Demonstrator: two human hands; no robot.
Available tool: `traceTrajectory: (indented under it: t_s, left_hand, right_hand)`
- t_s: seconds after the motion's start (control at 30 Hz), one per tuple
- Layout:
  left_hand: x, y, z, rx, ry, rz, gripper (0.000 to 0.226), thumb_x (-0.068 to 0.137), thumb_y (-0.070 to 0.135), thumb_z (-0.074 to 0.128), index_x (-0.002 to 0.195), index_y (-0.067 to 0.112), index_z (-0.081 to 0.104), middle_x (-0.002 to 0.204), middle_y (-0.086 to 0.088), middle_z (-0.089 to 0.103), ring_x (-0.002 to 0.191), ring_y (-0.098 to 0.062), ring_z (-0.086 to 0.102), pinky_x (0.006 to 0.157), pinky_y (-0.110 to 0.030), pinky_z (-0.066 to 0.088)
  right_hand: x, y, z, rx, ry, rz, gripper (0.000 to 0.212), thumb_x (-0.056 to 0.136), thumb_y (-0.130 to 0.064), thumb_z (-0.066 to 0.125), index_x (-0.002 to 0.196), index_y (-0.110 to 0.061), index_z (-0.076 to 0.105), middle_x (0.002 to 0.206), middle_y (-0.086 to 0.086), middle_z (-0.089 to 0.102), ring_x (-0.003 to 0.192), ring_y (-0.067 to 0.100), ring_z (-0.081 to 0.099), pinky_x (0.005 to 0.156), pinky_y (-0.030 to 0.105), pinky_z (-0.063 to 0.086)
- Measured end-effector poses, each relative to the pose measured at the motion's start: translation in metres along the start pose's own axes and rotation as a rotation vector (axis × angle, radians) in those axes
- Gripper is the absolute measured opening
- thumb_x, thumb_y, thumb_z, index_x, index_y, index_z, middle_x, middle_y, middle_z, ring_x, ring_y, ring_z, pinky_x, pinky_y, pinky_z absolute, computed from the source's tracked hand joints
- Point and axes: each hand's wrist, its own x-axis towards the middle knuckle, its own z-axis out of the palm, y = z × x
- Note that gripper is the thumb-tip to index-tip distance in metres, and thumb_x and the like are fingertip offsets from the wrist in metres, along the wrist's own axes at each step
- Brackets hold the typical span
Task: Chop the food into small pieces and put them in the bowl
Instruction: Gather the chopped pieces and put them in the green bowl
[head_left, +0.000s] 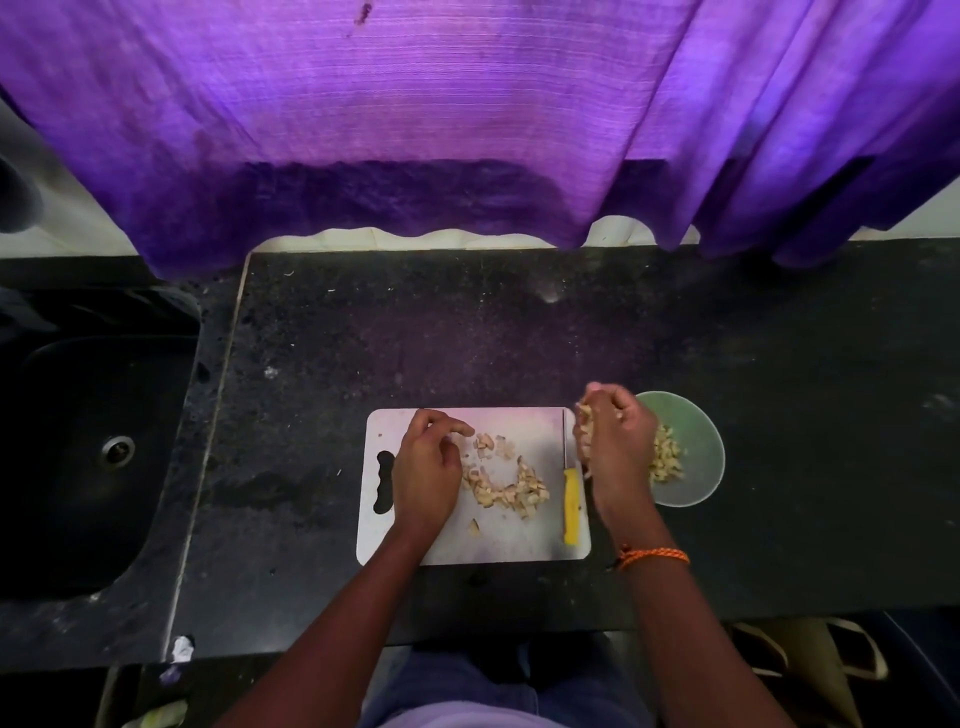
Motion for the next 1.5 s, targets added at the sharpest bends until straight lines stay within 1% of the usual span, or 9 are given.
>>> traceTrajectory:
  t_s: [0.17,0.37,0.5,0.7,0.97,1.1,1.27,1.4,1.5]
  left_hand:
    - [0.003,0.003,0.003,-0.004,-0.001,0.002,0.043,0.092,-0.009,0.058,0.099,0.029,0.078,0.110,0.017,0.058,0.087,-0.003,0.063,0.063,-0.029,0.054]
    - [0.004,0.004,0.009,-0.023,-0.017,0.012,0.039,0.092,-0.008,0.059,0.097,0.025,0.078,0.106,0.015,0.066,0.092,-0.006,0.066,0.073,-0.033,0.059]
    - [0.005,0.001,0.008,-0.025,-0.018,0.018,0.038,0.093,-0.007,0.058,0.095,0.025,0.078,0.102,0.016,0.070,0.091,-0.006,0.067,0.076,-0.033,0.059]
    - [0.008,-0.003,0.005,-0.061,0.002,0.006,0.036,0.096,-0.008,0.059,0.096,0.021,0.080,0.101,0.013,0.074,0.093,-0.007,0.069,0.082,-0.027,0.060]
    - [0.011,-0.009,-0.005,-0.054,0.012,-0.023,0.039,0.095,-0.006,0.057,0.096,0.027,0.078,0.098,0.016,0.073,0.090,-0.001,0.067,0.078,-0.011,0.048]
    - [0.013,-0.014,-0.010,-0.079,0.015,-0.052,0.041,0.093,-0.005,0.056,0.093,0.029,0.077,0.096,0.017,0.073,0.088,-0.002,0.068,0.076,-0.026,0.054]
    - [0.013,-0.025,-0.017,-0.089,0.029,-0.059,0.042,0.092,-0.007,0.055,0.092,0.029,0.077,0.096,0.018,0.073,0.089,-0.004,0.069,0.078,-0.036,0.058]
    - [0.012,-0.035,-0.018,-0.121,0.041,-0.062,0.043,0.090,-0.010,0.054,0.092,0.026,0.078,0.095,0.017,0.074,0.089,-0.006,0.070,0.078,-0.041,0.060]
    - [0.011,-0.038,-0.019,-0.111,0.050,-0.041,0.045,0.087,-0.014,0.057,0.093,0.024,0.079,0.095,0.016,0.075,0.094,-0.008,0.067,0.084,-0.042,0.060]
  right_hand:
    - [0.029,0.012,-0.047,-0.412,0.239,-0.232,0.022,0.105,-0.027,0.054,0.088,-0.015,0.063,0.078,-0.001,0.063,0.074,0.012,0.060,0.067,0.035,0.048]
    - [0.049,0.048,-0.072,-1.146,0.104,-0.309,0.028,0.105,-0.030,0.042,0.110,-0.013,0.063,0.101,0.010,0.064,0.089,0.026,0.060,0.066,0.039,0.051]
    - [0.044,0.033,-0.070,-1.141,0.217,-0.347,0.026,0.104,-0.023,0.047,0.109,-0.006,0.066,0.107,0.014,0.066,0.099,0.031,0.063,0.077,0.043,0.055]
    - [0.039,0.016,-0.061,-0.761,0.217,-0.286,0.022,0.101,-0.015,0.050,0.081,-0.012,0.055,0.074,0.002,0.056,0.069,0.023,0.057,0.056,0.028,0.036]
    - [-0.009,0.026,0.030,-0.548,-0.023,-0.346,0.056,0.103,-0.047,0.059,0.058,-0.015,0.047,0.050,-0.001,0.045,0.046,0.010,0.035,0.047,0.038,0.035]
    - [-0.027,0.048,0.066,-0.593,-0.005,-0.294,0.066,0.100,-0.053,0.059,0.048,-0.016,0.043,0.042,-0.005,0.039,0.040,0.013,0.036,0.046,0.039,0.035]
    - [-0.037,0.063,0.081,-0.780,-0.188,-0.345,0.051,0.106,-0.052,0.048,0.068,-0.021,0.063,0.062,-0.009,0.061,0.056,0.010,0.057,0.053,0.031,0.050]
    - [-0.041,0.064,0.080,-0.972,-0.379,-0.537,0.022,0.105,-0.027,0.056,0.117,-0.014,0.070,0.113,0.006,0.072,0.100,0.019,0.068,0.089,0.033,0.059]
    - [-0.047,0.059,0.075,-0.986,-0.395,-0.585,0.016,0.101,-0.016,0.060,0.115,-0.015,0.069,0.113,0.004,0.070,0.102,0.018,0.064,0.088,0.031,0.057]
